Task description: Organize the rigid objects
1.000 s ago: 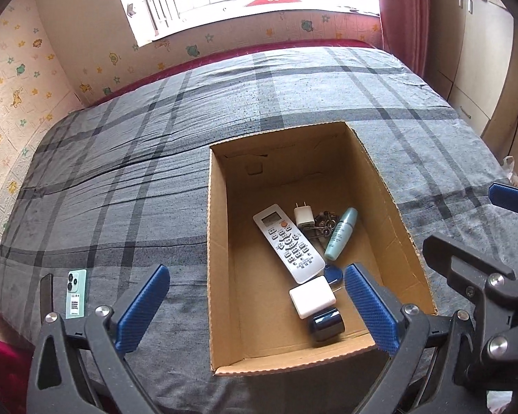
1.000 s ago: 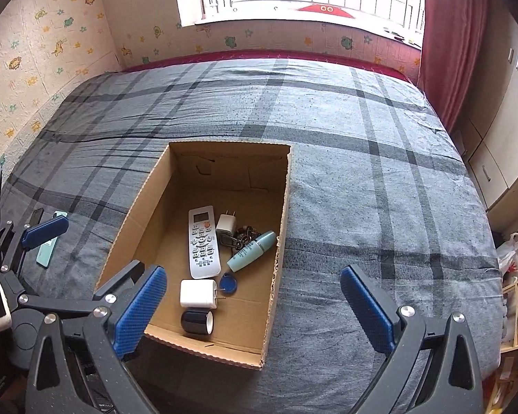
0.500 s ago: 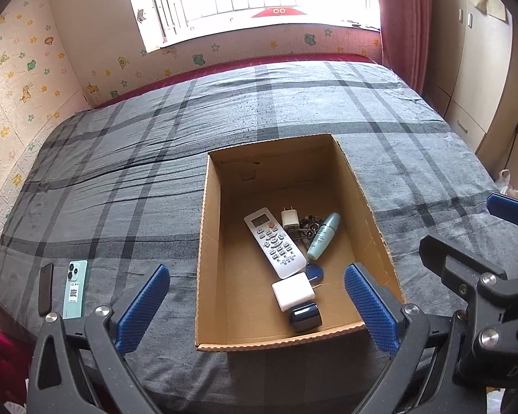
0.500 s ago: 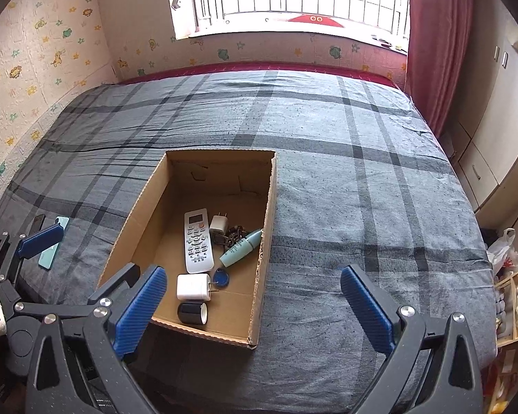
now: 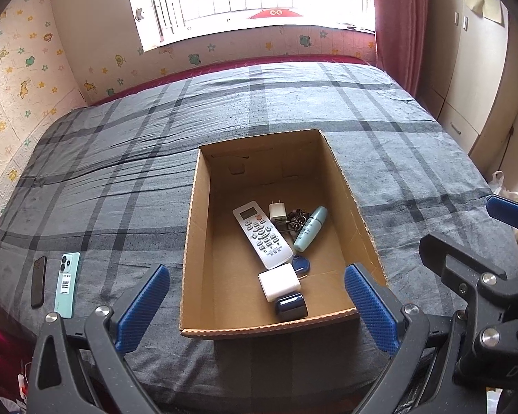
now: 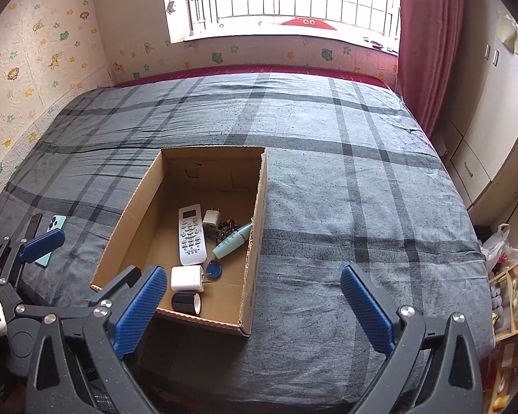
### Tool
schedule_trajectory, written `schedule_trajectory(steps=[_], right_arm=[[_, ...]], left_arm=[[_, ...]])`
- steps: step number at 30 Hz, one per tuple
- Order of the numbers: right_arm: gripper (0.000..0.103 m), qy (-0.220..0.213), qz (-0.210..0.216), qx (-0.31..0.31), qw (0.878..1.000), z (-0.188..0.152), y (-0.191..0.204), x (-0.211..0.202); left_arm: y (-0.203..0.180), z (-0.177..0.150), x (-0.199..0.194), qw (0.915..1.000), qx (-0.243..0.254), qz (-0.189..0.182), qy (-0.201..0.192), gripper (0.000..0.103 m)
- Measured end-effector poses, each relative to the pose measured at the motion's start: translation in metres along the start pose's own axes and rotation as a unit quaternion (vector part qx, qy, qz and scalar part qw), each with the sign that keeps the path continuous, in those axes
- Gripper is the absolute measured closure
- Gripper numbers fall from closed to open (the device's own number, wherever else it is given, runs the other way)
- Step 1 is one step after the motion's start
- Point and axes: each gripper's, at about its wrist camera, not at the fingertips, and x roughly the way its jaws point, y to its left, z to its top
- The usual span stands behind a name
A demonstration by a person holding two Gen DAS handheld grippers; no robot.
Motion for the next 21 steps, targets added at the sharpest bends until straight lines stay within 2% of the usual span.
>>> schedule_trajectory(steps=[21], right_arm=[[0.000,-0.001,-0.003,-0.004,1.000,0.0005,0.0013,-0.0012]], left_arm=[[0.0000,-0.0005,-0.0022,1.0000,0.003,0.006,0.000,0.000]])
